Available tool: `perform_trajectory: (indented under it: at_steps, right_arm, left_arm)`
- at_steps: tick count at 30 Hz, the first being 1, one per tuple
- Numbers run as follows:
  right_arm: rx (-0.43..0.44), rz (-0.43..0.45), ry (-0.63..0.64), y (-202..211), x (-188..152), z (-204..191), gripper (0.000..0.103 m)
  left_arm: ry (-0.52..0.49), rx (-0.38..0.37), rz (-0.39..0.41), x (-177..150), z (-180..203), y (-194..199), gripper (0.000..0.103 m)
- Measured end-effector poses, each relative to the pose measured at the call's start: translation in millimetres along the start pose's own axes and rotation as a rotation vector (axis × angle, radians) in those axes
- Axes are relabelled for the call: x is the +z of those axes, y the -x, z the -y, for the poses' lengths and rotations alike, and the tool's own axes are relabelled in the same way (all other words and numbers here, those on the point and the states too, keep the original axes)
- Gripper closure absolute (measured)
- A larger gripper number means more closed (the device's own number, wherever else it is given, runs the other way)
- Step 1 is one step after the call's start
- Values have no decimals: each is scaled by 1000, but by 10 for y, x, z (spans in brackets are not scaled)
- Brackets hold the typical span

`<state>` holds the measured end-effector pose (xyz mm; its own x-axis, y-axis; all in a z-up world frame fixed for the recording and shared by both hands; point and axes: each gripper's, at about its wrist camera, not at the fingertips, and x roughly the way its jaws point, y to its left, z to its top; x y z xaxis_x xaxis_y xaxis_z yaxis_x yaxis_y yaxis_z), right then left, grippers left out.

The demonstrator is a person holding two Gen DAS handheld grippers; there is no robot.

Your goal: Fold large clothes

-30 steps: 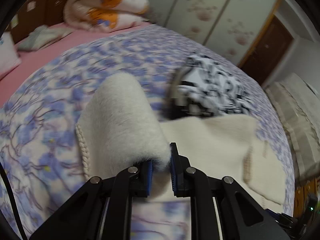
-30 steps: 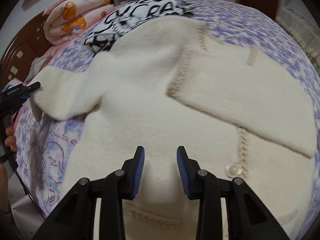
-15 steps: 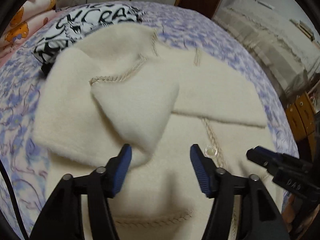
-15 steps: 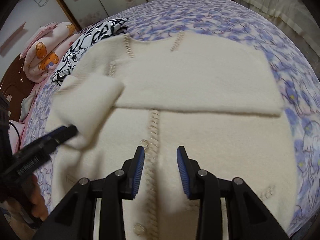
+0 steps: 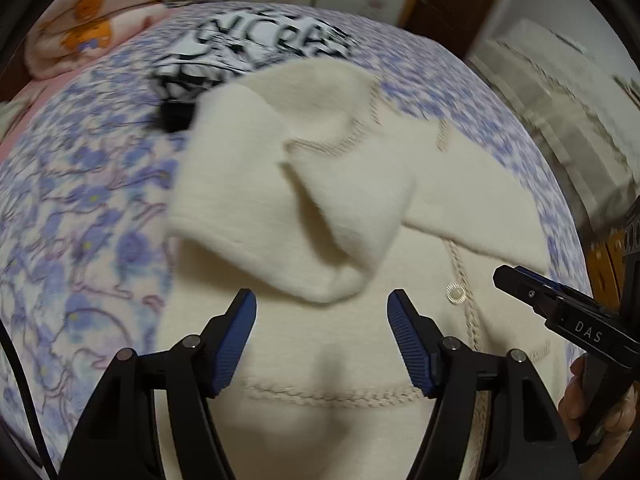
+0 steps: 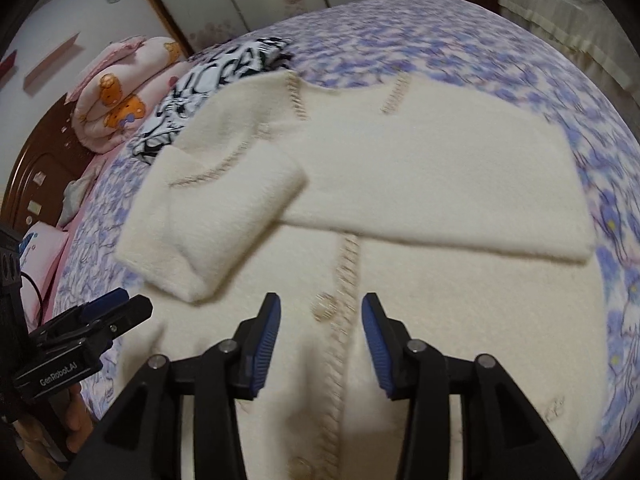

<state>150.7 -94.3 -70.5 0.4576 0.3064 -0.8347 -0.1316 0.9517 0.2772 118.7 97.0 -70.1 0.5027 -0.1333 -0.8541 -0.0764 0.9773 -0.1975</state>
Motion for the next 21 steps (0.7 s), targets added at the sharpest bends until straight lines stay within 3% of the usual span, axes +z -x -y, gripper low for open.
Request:
perform_trajectory:
  at_steps: [6,11,15,18,20,21]
  right_arm:
    - [47,-15,161,-270,309,-699,55]
    - [28,-83,256,-755,409,-1180,55]
    - [-99,-95,317,-1128,484,-1386,55]
    - [-123,-98,334,-1219,555,-1374,57]
    - [-99,-83,349,-1110,660,-1337,95]
    - [-103,-49,346,-1001,711,-1300,95]
  left_arm:
    - [102,145,64,-67,-438,265,30]
    - [128,160,8,-201,-650,197,30]
    - [145,151,-28,-284,-674,99,30]
    - [149,137,-43,-318,-636,60,30]
    - [139,131,-44,-324,-601,52,30]
    - [133,130,-40,-326,-584,57,30]
